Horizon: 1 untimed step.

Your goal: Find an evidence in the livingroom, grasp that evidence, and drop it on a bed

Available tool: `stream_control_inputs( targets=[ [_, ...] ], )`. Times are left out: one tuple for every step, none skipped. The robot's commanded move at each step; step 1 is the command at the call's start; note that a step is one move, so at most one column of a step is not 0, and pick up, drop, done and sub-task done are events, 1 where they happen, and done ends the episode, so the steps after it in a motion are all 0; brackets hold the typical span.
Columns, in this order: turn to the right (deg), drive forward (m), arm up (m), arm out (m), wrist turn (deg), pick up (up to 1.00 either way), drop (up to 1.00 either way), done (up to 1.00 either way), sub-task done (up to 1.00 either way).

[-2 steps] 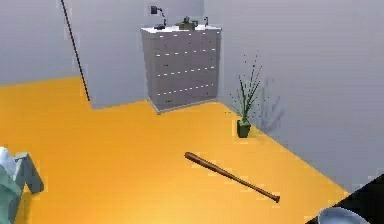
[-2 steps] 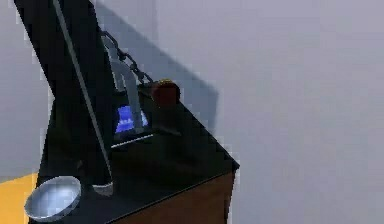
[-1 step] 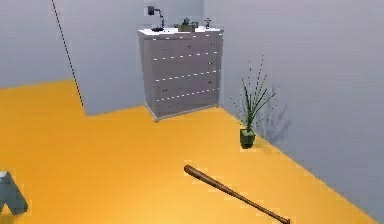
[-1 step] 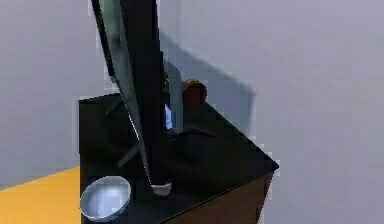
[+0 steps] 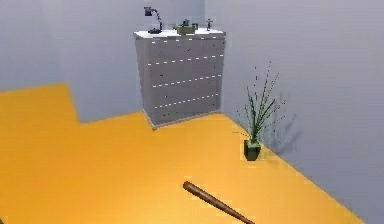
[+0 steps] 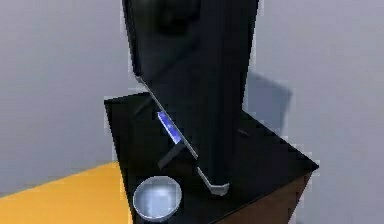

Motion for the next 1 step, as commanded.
stream_control_inputs(
  targets=[
    [-39.0,0.00,0.00,0.00,0.0,0.00,0.00,0.00,0.00]
  ],
)
